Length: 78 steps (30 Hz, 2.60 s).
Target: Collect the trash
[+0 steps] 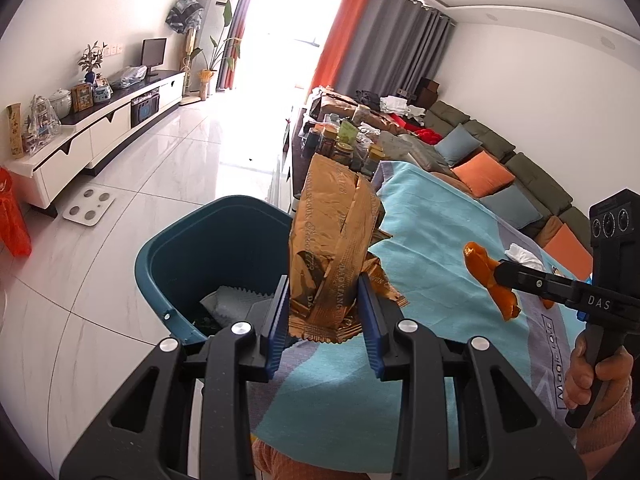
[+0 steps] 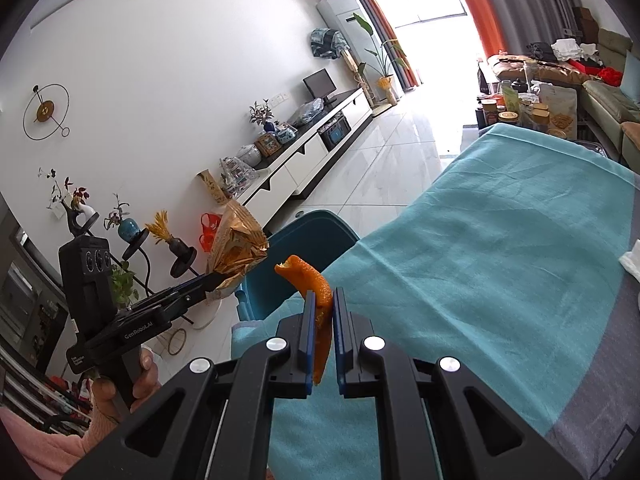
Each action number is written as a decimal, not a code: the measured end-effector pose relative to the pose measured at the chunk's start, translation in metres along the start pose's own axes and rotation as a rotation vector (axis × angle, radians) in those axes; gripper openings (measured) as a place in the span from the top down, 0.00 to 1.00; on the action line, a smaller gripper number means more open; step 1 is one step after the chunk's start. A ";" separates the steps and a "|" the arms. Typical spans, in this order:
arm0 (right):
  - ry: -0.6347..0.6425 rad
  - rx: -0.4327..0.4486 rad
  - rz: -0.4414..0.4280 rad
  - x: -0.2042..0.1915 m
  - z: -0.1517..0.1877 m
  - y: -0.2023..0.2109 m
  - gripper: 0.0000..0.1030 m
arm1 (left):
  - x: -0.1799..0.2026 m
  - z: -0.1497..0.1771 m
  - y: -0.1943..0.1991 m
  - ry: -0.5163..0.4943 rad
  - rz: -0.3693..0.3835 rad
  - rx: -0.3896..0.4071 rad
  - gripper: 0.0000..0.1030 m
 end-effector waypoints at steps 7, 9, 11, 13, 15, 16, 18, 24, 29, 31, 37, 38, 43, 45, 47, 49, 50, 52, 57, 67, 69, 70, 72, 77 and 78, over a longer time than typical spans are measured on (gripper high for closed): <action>0.018 -0.016 -0.016 -0.007 -0.007 -0.013 0.93 | -0.003 0.001 -0.004 0.011 -0.019 -0.005 0.68; 0.021 -0.020 -0.021 -0.009 -0.009 -0.017 0.93 | -0.005 0.001 -0.005 0.015 -0.023 -0.005 0.68; 0.026 -0.025 -0.025 -0.011 -0.010 -0.021 0.93 | -0.008 0.002 -0.005 0.019 -0.027 -0.005 0.68; 0.031 -0.029 -0.027 -0.013 -0.011 -0.025 0.93 | -0.010 0.002 -0.007 0.023 -0.031 -0.008 0.68; 0.036 -0.035 -0.032 -0.015 -0.012 -0.030 0.93 | -0.011 0.002 -0.008 0.027 -0.035 -0.012 0.68; 0.037 -0.037 -0.033 -0.016 -0.012 -0.031 0.93 | -0.012 0.002 -0.009 0.029 -0.036 -0.013 0.68; 0.038 -0.044 -0.042 -0.018 -0.014 -0.036 0.93 | -0.014 0.003 -0.011 0.029 -0.041 -0.016 0.68; 0.041 -0.060 -0.057 -0.022 -0.015 -0.048 0.93 | -0.021 0.005 -0.017 0.035 -0.051 -0.024 0.68; 0.042 -0.071 -0.062 -0.027 -0.017 -0.059 0.93 | -0.026 0.005 -0.020 0.041 -0.061 -0.028 0.68; 0.045 -0.074 -0.063 -0.029 -0.017 -0.061 0.93 | -0.029 0.005 -0.022 0.044 -0.067 -0.029 0.68; 0.046 -0.087 -0.063 -0.032 -0.022 -0.076 0.93 | -0.035 0.006 -0.027 0.053 -0.078 -0.037 0.68; 0.045 -0.090 -0.062 -0.033 -0.023 -0.078 0.93 | -0.036 0.006 -0.028 0.053 -0.081 -0.038 0.68; 0.044 -0.100 -0.059 -0.033 -0.023 -0.088 0.93 | -0.041 0.006 -0.036 0.056 -0.093 -0.049 0.68; 0.037 -0.108 -0.062 -0.032 -0.024 -0.091 0.93 | -0.043 0.006 -0.038 0.058 -0.096 -0.053 0.68; 0.034 -0.115 -0.062 -0.032 -0.024 -0.095 0.93 | -0.044 0.006 -0.041 0.060 -0.097 -0.057 0.68; 0.031 -0.120 -0.060 -0.033 -0.025 -0.098 0.93 | -0.047 0.006 -0.044 0.063 -0.099 -0.060 0.68; 0.031 -0.124 -0.060 -0.033 -0.025 -0.100 0.93 | -0.048 0.006 -0.045 0.065 -0.099 -0.061 0.68; 0.031 -0.126 -0.058 -0.033 -0.027 -0.103 0.93 | -0.049 0.006 -0.047 0.066 -0.103 -0.064 0.68; 0.033 -0.139 -0.051 -0.034 -0.030 -0.112 0.93 | -0.052 0.009 -0.052 0.075 -0.109 -0.071 0.68; 0.041 -0.161 -0.025 -0.034 -0.035 -0.132 0.93 | -0.057 0.010 -0.063 0.091 -0.128 -0.091 0.68; 0.038 -0.170 -0.023 -0.032 -0.034 -0.136 0.93 | -0.058 0.011 -0.065 0.091 -0.132 -0.096 0.67; 0.036 -0.173 -0.021 -0.032 -0.034 -0.138 0.93 | -0.057 0.011 -0.066 0.093 -0.135 -0.100 0.67; 0.033 -0.180 -0.017 -0.031 -0.033 -0.142 0.93 | -0.057 0.012 -0.069 0.095 -0.137 -0.104 0.67; 0.027 -0.191 -0.010 -0.031 -0.031 -0.148 0.93 | -0.058 0.011 -0.077 0.098 -0.143 -0.115 0.67; 0.026 -0.191 -0.009 -0.032 -0.031 -0.149 0.93 | -0.058 0.011 -0.078 0.099 -0.147 -0.118 0.68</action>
Point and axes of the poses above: each gripper's, at about its wrist camera, not at the fingertips, and y roughly against the way its jaws point, x to its right, z to its underside, the point moved 4 cm from there along -y, roughly the way its jaws point, and after that the axes turned 5 degrees about x, right-handed, at the moved point
